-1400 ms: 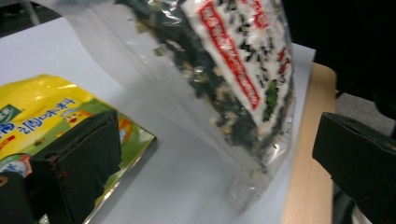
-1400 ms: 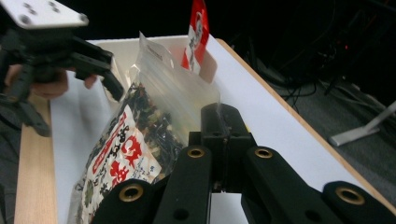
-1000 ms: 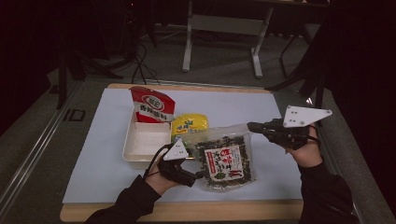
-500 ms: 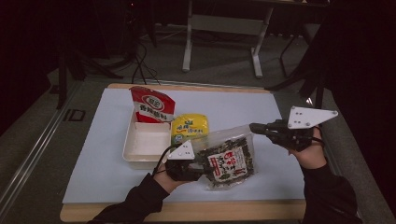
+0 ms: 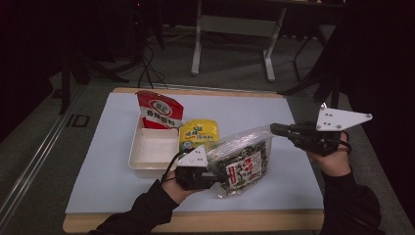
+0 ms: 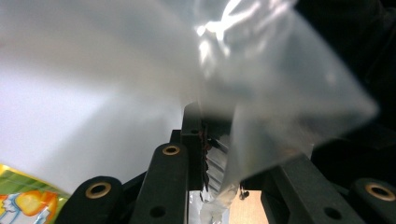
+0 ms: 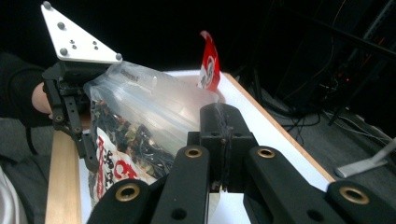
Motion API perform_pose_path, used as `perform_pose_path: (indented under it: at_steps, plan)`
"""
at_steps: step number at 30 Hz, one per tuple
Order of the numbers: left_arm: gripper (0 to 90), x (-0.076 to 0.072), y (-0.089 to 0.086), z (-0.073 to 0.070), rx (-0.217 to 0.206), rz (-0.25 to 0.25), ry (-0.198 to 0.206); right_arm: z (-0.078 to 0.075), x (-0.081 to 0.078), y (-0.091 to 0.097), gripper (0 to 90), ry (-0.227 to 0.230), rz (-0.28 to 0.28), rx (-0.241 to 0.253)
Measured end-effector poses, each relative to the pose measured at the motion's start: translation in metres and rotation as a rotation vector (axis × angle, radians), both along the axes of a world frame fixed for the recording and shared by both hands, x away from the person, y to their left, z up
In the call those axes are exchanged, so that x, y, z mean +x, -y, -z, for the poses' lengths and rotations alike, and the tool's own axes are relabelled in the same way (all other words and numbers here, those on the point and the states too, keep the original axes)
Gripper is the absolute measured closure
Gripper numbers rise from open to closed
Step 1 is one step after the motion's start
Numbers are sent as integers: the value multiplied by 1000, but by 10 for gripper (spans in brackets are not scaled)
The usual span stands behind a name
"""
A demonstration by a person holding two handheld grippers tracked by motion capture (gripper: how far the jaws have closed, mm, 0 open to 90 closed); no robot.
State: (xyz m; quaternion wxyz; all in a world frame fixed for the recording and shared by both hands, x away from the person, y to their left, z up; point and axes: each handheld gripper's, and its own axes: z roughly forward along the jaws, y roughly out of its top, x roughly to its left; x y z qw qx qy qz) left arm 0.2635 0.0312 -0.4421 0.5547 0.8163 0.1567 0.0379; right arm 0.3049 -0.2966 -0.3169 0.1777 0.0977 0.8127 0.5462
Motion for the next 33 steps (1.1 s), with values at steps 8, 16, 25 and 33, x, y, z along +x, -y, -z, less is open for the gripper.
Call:
perform_pose_path:
  at_steps: [8,16,25,33]
  plan:
    - [786,-1,-6,-18,-2,-9,18,0,1,5,628,-1,31,47]
    - [786,-4,-11,-24,11,-4,25,2,4,9,434,-14,64,87]
    - [786,-4,-20,-30,4,-33,35,2,3,16,298,-25,77,134]
    - [786,-3,-31,-44,-6,-53,53,28,5,16,269,-85,95,119]
